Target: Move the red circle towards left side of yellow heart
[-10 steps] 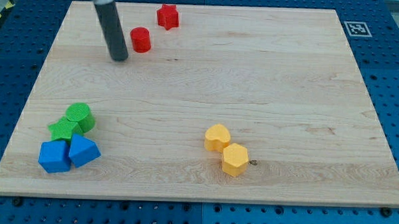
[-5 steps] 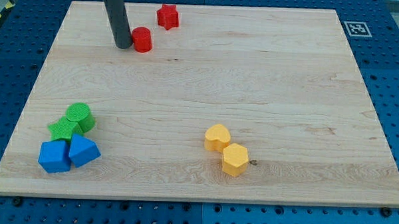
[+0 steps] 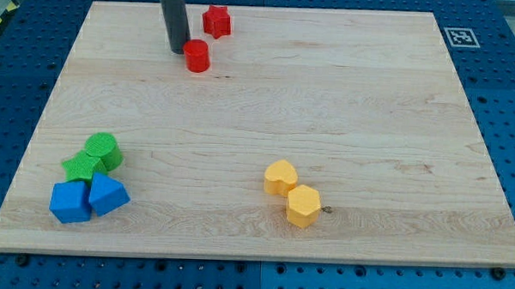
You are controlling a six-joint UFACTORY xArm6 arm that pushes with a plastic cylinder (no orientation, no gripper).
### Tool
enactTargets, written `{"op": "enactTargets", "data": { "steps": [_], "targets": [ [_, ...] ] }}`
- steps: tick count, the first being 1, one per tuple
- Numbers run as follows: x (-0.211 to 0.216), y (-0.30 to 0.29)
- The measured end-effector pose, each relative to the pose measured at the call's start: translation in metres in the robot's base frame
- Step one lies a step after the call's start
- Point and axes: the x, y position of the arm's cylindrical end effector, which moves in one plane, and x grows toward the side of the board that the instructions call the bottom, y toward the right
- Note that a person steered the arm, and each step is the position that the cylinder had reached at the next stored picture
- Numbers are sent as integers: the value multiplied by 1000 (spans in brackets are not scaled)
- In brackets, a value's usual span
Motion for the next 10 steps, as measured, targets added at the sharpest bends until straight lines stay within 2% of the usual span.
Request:
{"op": "enactTargets", "data": {
  "steps": [5, 8, 9, 10],
  "targets": [
    [96, 136],
    [164, 157],
    [170, 157],
    [157, 157]
  ]
}}
